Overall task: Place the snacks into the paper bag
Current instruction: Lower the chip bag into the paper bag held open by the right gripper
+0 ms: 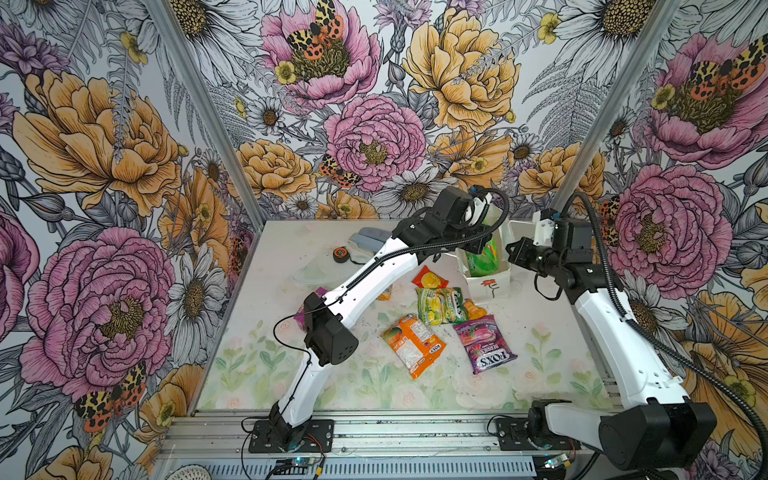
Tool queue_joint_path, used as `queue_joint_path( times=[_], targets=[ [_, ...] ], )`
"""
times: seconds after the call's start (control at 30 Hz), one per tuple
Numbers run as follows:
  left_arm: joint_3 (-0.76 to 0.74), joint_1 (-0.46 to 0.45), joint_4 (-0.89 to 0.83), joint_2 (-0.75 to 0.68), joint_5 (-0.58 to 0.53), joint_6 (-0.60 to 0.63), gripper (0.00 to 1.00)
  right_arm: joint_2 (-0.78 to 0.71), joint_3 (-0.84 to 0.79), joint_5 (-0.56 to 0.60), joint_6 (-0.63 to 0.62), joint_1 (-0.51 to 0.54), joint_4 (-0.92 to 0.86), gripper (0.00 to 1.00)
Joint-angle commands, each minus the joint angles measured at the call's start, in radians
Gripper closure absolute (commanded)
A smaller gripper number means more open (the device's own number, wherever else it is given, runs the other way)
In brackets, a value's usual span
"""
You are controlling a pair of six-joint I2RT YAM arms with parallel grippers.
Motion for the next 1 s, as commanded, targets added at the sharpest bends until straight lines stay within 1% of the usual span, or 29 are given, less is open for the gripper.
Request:
queue_joint_path(
  times=[0.0,0.1,0.2,0.3,0.5,0.63,0.9,0.97],
  targets=[
    [0.052,0.005,-0.061,-0.005,-0.126,0.013,1.0,-0.031,-0.008,-0.006,0.009,0.007,0.011,1.0],
    [0.11,-0.001,-0.13,0.027,-0.179,0.03,1.0,-0.032,-0.007,-0.006,0.009,0.006,0.011,1.0],
    [0.122,-0.009,-0.162,0.04,-0.221,0.051,1.0,-0.031,-0.009,-0.005,0.012,0.007,0.011,1.0],
    [0.126,-0.011,-0.179,0.053,-0.235,0.047,1.0,-0.036,-0.013,-0.006,0.018,0.007,0.011,1.0],
    [0.2,-0.016,-0.232,0.114,-0.248,0.048,1.0,-0.039,-0.025,-0.019,0.039,0.011,0.012,1.0],
    [0.222,-0.016,-0.232,0.134,-0.242,0.044,1.0,-0.038,-0.029,-0.016,0.041,0.025,0.012,1.0],
    [0.222,-0.01,-0.232,0.149,-0.241,0.044,1.0,-0.032,-0.013,0.013,0.033,0.055,0.011,1.0],
    [0.219,-0.006,-0.232,0.147,-0.243,0.042,0.98,-0.028,-0.01,0.02,0.032,0.057,0.011,1.0]
  ],
)
